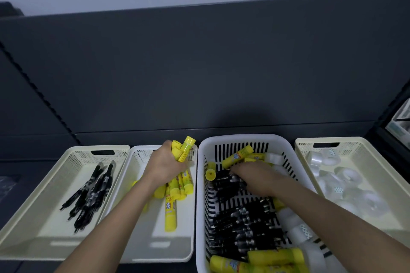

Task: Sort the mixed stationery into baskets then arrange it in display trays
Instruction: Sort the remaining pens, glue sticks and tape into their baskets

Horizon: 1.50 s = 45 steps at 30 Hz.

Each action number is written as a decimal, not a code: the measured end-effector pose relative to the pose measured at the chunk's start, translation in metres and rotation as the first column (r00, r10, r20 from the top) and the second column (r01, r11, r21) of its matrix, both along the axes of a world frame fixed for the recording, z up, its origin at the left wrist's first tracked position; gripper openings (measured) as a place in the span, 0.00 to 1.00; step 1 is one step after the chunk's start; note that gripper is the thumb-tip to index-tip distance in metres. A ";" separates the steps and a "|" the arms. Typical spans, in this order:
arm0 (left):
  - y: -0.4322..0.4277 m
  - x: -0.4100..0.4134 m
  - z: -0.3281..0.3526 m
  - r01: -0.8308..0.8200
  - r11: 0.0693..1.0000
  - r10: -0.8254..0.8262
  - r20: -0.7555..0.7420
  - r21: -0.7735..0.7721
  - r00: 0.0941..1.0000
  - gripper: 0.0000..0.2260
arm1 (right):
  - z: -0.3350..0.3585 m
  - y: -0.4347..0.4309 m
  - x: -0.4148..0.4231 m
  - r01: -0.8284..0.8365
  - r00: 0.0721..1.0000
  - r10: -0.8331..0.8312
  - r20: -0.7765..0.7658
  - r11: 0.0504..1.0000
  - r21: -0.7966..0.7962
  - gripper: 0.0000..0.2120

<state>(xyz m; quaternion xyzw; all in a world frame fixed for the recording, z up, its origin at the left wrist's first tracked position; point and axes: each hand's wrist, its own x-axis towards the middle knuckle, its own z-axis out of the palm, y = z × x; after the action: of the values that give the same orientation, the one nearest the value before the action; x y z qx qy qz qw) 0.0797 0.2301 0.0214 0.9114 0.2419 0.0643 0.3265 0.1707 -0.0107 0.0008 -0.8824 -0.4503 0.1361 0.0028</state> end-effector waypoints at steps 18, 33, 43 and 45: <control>0.007 -0.006 -0.012 -0.036 0.995 0.022 -0.148 -0.092 0.989 0.28 | 0.032 -0.001 -0.010 0.656 0.603 -0.048 -0.796 0.598 0.460 0.05; 0.014 -0.057 -0.010 -0.194 0.980 0.195 0.008 -0.029 0.981 0.26 | 0.038 0.044 -0.028 0.771 0.289 0.160 -0.944 0.546 0.328 0.08; 0.088 -0.110 0.012 -0.120 0.977 0.119 0.015 0.179 0.993 0.24 | 0.044 0.142 -0.064 0.767 0.319 0.115 -0.941 0.552 0.327 0.04; 0.110 -0.124 0.011 -0.116 0.975 0.118 0.003 0.189 0.993 0.22 | 0.041 0.165 -0.075 0.772 0.325 0.089 -0.942 0.550 0.318 0.04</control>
<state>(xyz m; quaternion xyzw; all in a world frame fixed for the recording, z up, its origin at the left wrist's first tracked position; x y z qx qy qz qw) -0.0444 0.3397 0.0321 0.9228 0.2894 0.1021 0.2330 0.0956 0.1547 0.0414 -0.6579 -0.1572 0.3774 0.6325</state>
